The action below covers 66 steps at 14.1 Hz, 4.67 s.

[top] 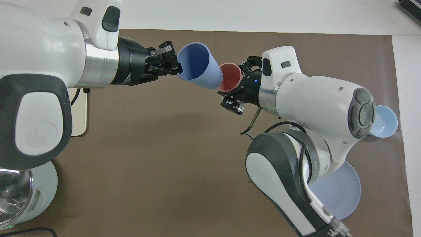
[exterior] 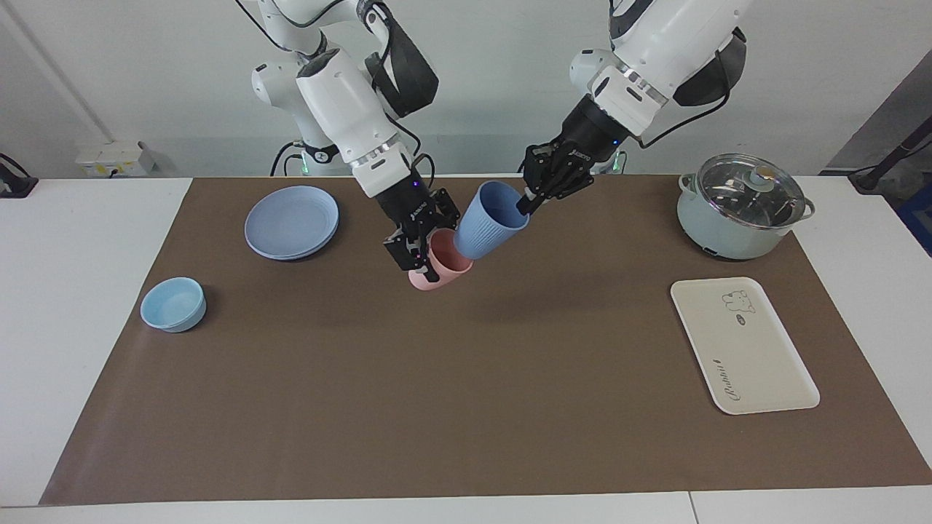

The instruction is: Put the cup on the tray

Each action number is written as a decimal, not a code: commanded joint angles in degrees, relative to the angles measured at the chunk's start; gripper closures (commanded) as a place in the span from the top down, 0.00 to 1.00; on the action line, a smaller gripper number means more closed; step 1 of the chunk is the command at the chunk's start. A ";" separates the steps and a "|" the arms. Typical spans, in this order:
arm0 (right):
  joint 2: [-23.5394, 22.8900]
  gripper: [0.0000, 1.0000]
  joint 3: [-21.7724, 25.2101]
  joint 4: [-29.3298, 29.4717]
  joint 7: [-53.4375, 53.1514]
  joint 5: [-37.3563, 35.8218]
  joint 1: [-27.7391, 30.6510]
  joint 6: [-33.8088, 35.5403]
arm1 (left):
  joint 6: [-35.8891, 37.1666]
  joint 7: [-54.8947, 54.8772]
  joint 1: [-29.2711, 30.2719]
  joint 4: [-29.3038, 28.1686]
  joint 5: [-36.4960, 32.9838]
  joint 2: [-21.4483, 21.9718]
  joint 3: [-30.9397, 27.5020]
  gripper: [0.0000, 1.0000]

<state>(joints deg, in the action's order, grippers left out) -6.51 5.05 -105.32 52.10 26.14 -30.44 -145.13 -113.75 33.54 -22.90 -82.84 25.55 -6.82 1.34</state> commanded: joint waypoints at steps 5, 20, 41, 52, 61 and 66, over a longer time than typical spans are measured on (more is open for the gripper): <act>0.10 0.00 -0.04 -1.20 -0.70 -0.74 3.35 -3.14 | -2.08 -5.73 5.57 -10.73 -13.86 5.40 -0.29 0.00; -10.61 0.00 -0.04 -3.05 65.81 52.85 33.85 18.90 | -18.70 -42.83 31.67 -22.72 -13.16 -0.90 -0.20 0.00; -19.69 1.00 0.05 -6.04 85.09 64.74 40.37 32.01 | -20.47 -57.44 39.26 -18.76 -13.59 -11.12 -0.29 1.00; -0.10 1.00 0.31 -9.29 46.21 45.01 38.44 24.74 | -2.29 -47.37 25.47 -24.03 -24.39 8.92 -0.20 1.00; 10.10 1.00 -0.30 -7.01 -22.31 -18.33 27.45 15.91 | 19.95 -38.99 19.12 -4.36 -26.25 8.32 1.03 1.00; 11.08 1.00 -0.30 6.25 -52.17 -31.15 23.76 41.64 | 28.49 -38.90 19.83 1.20 -25.37 6.03 0.42 1.00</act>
<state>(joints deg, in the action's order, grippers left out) 5.10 4.85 -104.57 6.81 -3.33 -6.61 -110.65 -88.45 -6.09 -3.40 -84.77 0.22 1.02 2.23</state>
